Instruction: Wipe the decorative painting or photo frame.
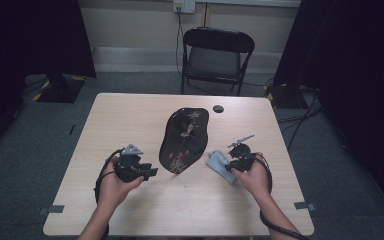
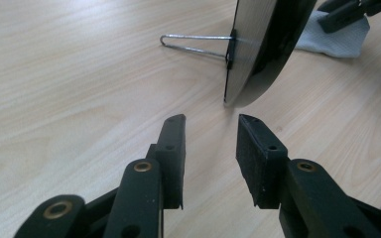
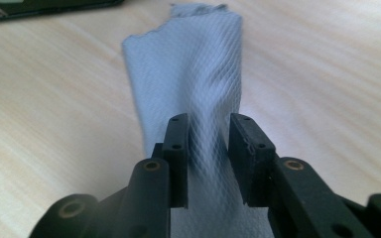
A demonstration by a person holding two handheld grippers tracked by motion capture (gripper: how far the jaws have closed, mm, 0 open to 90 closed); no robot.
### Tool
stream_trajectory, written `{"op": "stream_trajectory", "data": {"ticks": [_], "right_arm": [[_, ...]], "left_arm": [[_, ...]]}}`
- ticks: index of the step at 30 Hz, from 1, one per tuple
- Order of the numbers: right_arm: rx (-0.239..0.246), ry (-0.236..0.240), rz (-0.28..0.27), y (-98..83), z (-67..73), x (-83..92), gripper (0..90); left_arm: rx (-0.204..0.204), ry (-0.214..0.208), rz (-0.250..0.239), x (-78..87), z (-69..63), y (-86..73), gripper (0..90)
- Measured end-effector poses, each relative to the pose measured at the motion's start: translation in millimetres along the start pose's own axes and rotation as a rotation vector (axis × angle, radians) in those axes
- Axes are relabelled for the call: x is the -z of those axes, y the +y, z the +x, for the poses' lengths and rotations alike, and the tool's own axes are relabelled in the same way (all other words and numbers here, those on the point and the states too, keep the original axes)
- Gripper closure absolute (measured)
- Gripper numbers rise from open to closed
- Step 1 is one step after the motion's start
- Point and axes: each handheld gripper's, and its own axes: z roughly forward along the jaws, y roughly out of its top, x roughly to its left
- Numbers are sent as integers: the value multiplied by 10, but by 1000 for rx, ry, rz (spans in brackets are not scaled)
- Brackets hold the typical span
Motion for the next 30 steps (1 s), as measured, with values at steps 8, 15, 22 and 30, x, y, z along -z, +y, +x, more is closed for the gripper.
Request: {"op": "stream_trajectory", "data": {"ticks": [8, 15, 22, 30], "right_arm": [[12, -23, -36, -36, 8, 86, 588], [15, -24, -72, -81, -1, 154, 483], [24, -17, -111, -148, -32, 229, 418], [34, -14, -127, -201, -37, 278, 388]], "left_arm": [[11, -5, 14, -12, 21, -40, 589], [-10, -4, 25, -54, 37, -78, 531], [-32, -7, 15, -87, 73, -108, 411], [-35, -1, 9, -84, 102, -133, 346]]}}
